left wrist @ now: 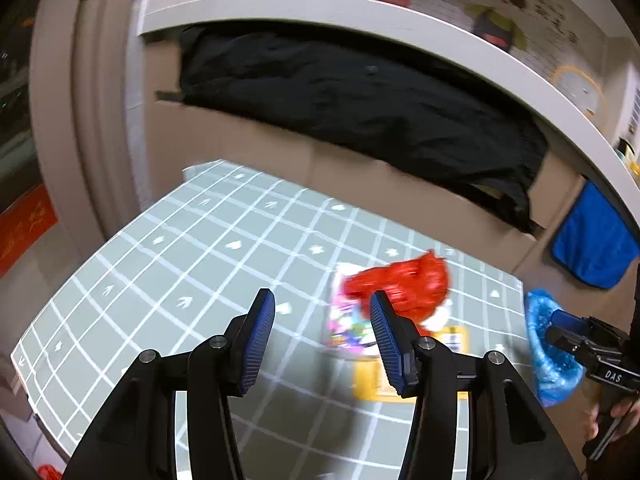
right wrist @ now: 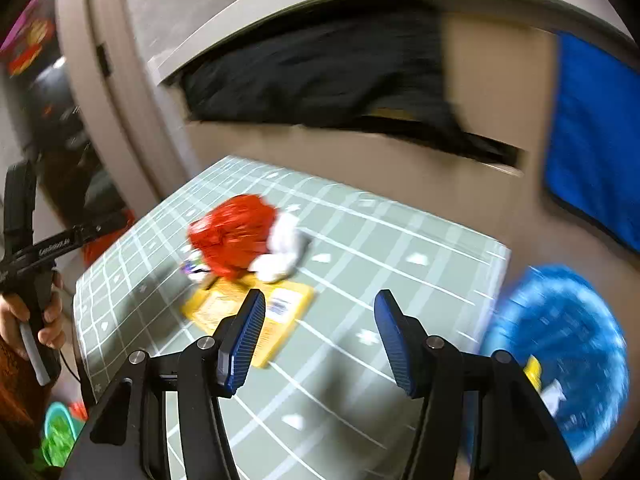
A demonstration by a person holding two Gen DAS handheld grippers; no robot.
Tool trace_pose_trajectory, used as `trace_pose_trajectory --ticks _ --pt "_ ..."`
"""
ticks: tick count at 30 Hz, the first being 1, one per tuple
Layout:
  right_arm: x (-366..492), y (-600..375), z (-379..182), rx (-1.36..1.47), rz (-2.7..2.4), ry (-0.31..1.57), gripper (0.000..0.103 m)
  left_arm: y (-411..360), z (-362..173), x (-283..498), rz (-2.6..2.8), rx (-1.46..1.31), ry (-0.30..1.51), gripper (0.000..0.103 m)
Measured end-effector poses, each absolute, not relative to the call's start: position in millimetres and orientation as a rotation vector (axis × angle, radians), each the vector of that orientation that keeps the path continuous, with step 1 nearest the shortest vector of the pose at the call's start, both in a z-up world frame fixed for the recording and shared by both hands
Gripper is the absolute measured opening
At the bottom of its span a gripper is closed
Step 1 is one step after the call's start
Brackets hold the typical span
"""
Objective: Collect trash
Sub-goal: 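Move both tools back over the red bag and yellow packet on the table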
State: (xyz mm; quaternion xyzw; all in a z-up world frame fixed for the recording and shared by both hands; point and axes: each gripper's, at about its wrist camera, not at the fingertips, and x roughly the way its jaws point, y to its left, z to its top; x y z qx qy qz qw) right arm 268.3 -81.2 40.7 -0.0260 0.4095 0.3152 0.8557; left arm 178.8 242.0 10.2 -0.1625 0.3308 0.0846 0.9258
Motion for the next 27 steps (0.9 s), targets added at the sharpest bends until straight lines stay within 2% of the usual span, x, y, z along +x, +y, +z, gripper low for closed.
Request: trace_pose_trajectory --ticks 11,18,23,24,25,27 --pt "296 9 11 -0.218 0.687 0.874 0.053 268 -11 170 0.148 -0.366 0.689 0.05" --pt "341 24 -25 -0.149 0.67 0.972 0.052 261 -21 175 0.09 -0.341 0.717 0.05" --pt "349 28 -46 -0.104 0.704 1.035 0.044 251 -22 186 0.057 -0.338 0.727 0.051" --pt "349 25 -47 -0.084 0.715 1.04 0.034 249 -22 188 0.051 -0.338 0.727 0.051" --pt "348 21 -45 -0.076 0.722 1.036 0.02 247 -22 190 0.044 -0.338 0.726 0.051" --pt "342 14 -37 -0.098 0.71 1.001 0.015 243 -21 194 0.029 -0.338 0.727 0.051"
